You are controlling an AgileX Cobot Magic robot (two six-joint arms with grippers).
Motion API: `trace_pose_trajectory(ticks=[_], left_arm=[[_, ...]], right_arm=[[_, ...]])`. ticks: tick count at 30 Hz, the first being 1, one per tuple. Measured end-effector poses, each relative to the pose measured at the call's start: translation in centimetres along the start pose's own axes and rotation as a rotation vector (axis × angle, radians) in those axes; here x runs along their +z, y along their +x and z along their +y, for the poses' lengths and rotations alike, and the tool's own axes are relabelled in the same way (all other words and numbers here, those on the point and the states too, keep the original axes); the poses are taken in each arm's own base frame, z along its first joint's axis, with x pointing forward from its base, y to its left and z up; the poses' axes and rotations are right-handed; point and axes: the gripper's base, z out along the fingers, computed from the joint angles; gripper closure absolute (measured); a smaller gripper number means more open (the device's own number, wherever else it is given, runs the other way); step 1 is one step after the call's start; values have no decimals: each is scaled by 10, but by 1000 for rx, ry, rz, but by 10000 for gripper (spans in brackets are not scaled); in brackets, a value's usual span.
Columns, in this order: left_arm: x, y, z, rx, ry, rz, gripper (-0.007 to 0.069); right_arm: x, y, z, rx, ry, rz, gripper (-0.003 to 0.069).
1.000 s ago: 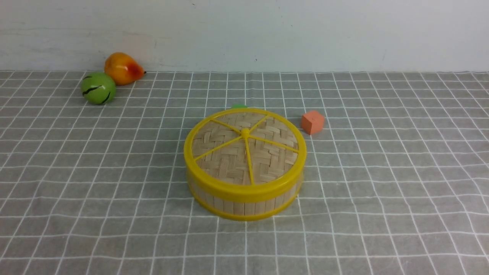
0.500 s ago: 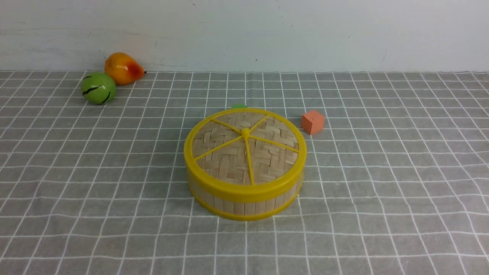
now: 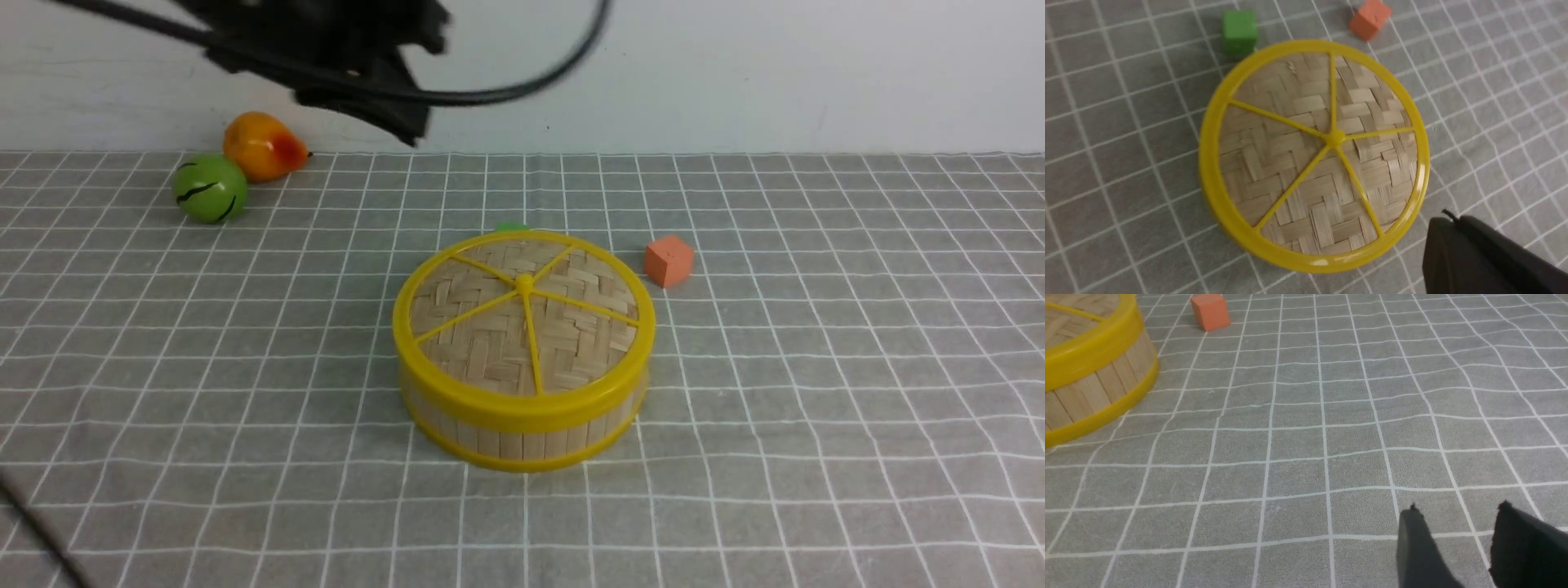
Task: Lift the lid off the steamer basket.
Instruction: Use the left arm to lift the lid of the steamer
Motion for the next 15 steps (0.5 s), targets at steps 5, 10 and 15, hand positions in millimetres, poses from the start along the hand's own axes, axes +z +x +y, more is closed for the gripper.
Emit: trace_pose_trajectory(ticks=[5, 10, 15], left_arm=[[58, -29, -32, 106, -151, -51, 637], [93, -28, -50, 124, -190, -46, 637], [124, -12, -49, 131, -203, 60, 551]], right_arm=[[0, 0, 0, 0, 0, 0, 418], [0, 0, 0, 0, 0, 0, 418], [0, 0, 0, 0, 0, 0, 418]])
